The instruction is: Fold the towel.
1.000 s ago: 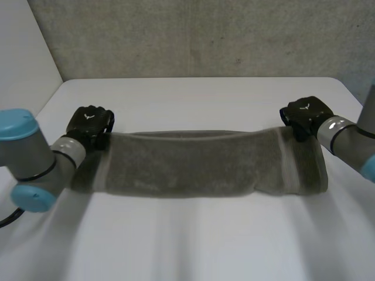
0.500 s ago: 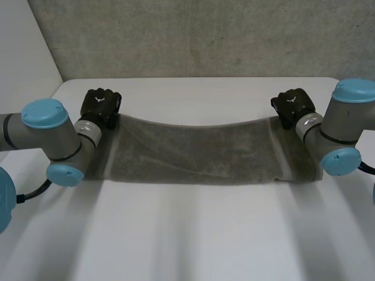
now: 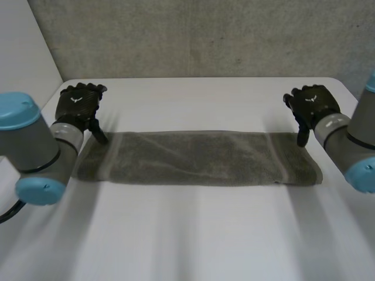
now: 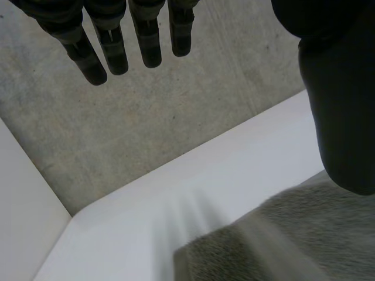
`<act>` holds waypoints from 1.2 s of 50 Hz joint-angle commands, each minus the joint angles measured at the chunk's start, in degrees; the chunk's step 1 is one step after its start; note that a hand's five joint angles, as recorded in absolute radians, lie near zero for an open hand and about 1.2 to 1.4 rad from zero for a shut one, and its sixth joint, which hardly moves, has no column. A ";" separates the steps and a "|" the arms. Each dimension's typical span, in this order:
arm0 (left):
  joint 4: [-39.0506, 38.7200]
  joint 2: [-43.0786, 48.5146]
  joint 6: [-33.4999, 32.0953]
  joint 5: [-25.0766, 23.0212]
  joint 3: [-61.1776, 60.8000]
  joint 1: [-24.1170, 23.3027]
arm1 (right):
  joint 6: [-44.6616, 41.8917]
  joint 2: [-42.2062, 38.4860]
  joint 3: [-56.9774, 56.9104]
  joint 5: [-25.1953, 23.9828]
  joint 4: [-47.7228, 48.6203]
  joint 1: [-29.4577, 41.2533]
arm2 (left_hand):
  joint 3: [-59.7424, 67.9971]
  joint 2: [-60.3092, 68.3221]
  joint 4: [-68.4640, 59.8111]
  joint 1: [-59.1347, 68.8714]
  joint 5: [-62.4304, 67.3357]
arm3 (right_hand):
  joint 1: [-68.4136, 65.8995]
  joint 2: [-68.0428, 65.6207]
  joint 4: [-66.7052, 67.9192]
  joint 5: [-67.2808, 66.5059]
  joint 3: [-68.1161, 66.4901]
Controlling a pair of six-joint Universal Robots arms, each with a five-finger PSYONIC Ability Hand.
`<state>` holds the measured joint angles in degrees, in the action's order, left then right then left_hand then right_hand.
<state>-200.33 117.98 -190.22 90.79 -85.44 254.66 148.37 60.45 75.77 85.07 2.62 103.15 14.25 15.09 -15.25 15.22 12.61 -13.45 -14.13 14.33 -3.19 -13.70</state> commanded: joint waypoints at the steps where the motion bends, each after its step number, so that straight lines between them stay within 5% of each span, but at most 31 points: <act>1: -0.59 -5.74 6.17 -0.26 -9.12 0.05 | 0.25 5.99 11.58 -0.34 -0.78 -0.49 | -4.03 -4.88 5.03 -5.00 -12.40 | 3.45 4.13 -4.33 3.19 3.70; 16: -7.97 -6.00 8.38 -0.09 -15.90 -0.57 | 0.25 -0.68 16.78 -0.87 5.55 -2.60 | -3.53 -4.37 4.53 -4.50 -11.89 | -7.23 -6.55 6.35 -7.49 -6.98; 24: -8.67 -6.00 8.38 -0.09 -16.61 -0.39 | 0.16 -3.32 15.64 -0.87 7.22 -4.36 | -3.70 -4.54 4.70 -4.67 -12.06 | -43.39 -42.72 42.52 -43.66 -43.15; 26: -8.67 -6.00 8.47 -0.09 -16.61 -0.22 | 0.07 -3.58 15.11 0.01 7.22 -5.23 | -3.70 -4.54 4.70 -4.67 -12.06 | -66.45 -65.78 65.57 -66.72 -66.20; 41: -8.67 -6.09 8.73 -0.09 -16.87 -0.21 | -9.42 5.30 8.78 1.77 6.52 -17.37 | -3.86 -4.71 4.87 -4.83 -12.23 | -66.55 -65.87 65.67 -66.81 -66.30; 44: -8.67 -6.09 8.73 -0.09 -16.87 -0.30 | -12.58 5.73 5.35 1.77 6.34 -13.67 | -4.03 -4.88 5.03 -5.00 -12.40 | -66.55 -65.87 65.67 -66.81 -66.30; 49: -8.67 -6.18 8.73 0.00 -16.96 -0.30 | -13.28 4.42 -2.72 1.42 6.52 5.44 | -4.03 -4.88 5.03 -5.00 -12.40 | -66.55 -65.87 65.67 -66.81 -66.30; 51: -8.67 -6.18 8.73 0.09 -16.96 -0.30 | -13.28 4.42 -2.73 1.42 6.52 5.49 | -4.03 -4.88 5.03 -5.00 -12.40 | -66.55 -65.87 65.67 -66.81 -66.30; 56: -8.67 -6.09 8.73 0.09 -16.96 -0.48 | -13.55 -3.03 -6.59 -1.29 7.57 22.76 | -4.03 -4.88 5.03 -5.00 -12.40 | -66.55 -65.87 65.67 -66.81 -66.30; 60: -8.67 -6.09 8.73 0.00 -16.96 -0.57 | -13.64 -7.19 -7.92 -3.24 7.84 28.34 | -4.03 -4.88 5.03 -5.00 -12.40 | -66.55 -65.87 65.67 -66.81 -66.30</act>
<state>-209.01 111.86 -181.49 90.85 -102.39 254.25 134.66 59.62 69.91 84.72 9.86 121.33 14.04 15.09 -15.25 14.98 12.57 -75.00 -75.05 76.60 -66.00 -76.38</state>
